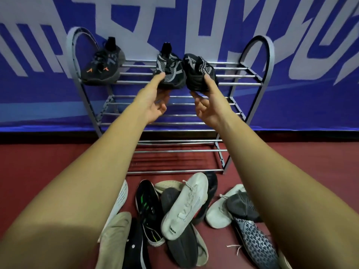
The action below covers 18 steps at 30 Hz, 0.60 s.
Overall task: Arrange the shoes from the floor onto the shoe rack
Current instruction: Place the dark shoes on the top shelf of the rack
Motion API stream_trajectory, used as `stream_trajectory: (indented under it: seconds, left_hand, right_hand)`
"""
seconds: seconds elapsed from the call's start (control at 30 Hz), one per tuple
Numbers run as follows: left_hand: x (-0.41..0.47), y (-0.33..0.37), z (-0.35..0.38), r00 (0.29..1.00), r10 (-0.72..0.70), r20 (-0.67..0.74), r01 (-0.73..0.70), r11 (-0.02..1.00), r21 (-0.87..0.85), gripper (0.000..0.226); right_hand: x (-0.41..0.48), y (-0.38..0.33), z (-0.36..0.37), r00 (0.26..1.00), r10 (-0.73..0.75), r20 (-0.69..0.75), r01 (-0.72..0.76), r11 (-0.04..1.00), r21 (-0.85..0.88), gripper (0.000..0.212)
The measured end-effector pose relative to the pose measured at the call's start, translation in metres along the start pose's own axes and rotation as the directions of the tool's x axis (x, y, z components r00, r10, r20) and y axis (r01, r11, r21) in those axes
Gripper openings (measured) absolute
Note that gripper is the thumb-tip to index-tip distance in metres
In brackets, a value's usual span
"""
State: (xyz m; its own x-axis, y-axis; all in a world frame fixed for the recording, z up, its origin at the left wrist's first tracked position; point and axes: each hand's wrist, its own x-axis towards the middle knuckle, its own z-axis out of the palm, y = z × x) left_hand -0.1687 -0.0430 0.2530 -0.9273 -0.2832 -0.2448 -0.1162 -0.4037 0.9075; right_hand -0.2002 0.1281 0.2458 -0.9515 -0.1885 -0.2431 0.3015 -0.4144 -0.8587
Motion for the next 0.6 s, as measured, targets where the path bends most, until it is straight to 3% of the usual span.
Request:
stream_trajectory:
  seconds: [0.17,0.27,0.33,0.5,0.6]
  left_hand:
    - [-0.015,-0.046,-0.023,0.999,-0.033,0.027,0.03,0.995,0.098,0.078]
    - [-0.029,-0.098,-0.05,0.99,-0.138,-0.04,0.144,0.943,0.3,0.063]
    - [-0.04,-0.137,-0.069,0.971,-0.222,-0.089,0.238,0.851,0.468,0.049]
    - [-0.062,-0.203,-0.1,0.931,-0.329,-0.158,0.337,0.611,0.716,0.025]
    - [-0.063,-0.232,-0.11,0.923,-0.355,-0.148,0.332,0.54,0.774,0.025]
  right_hand:
    - [-0.021,0.05,-0.022,0.995,0.097,0.017,-0.084,0.932,-0.354,0.03]
    - [-0.042,0.099,-0.049,0.982,0.181,-0.05,-0.176,0.794,-0.582,0.036]
    - [-0.053,0.13,-0.068,0.965,0.252,-0.077,-0.23,0.658,-0.717,0.041]
    - [-0.065,0.184,-0.095,0.913,0.369,-0.177,-0.357,0.506,-0.785,0.037]
    - [-0.064,0.207,-0.088,0.914,0.385,-0.127,-0.307,0.454,-0.837,0.027]
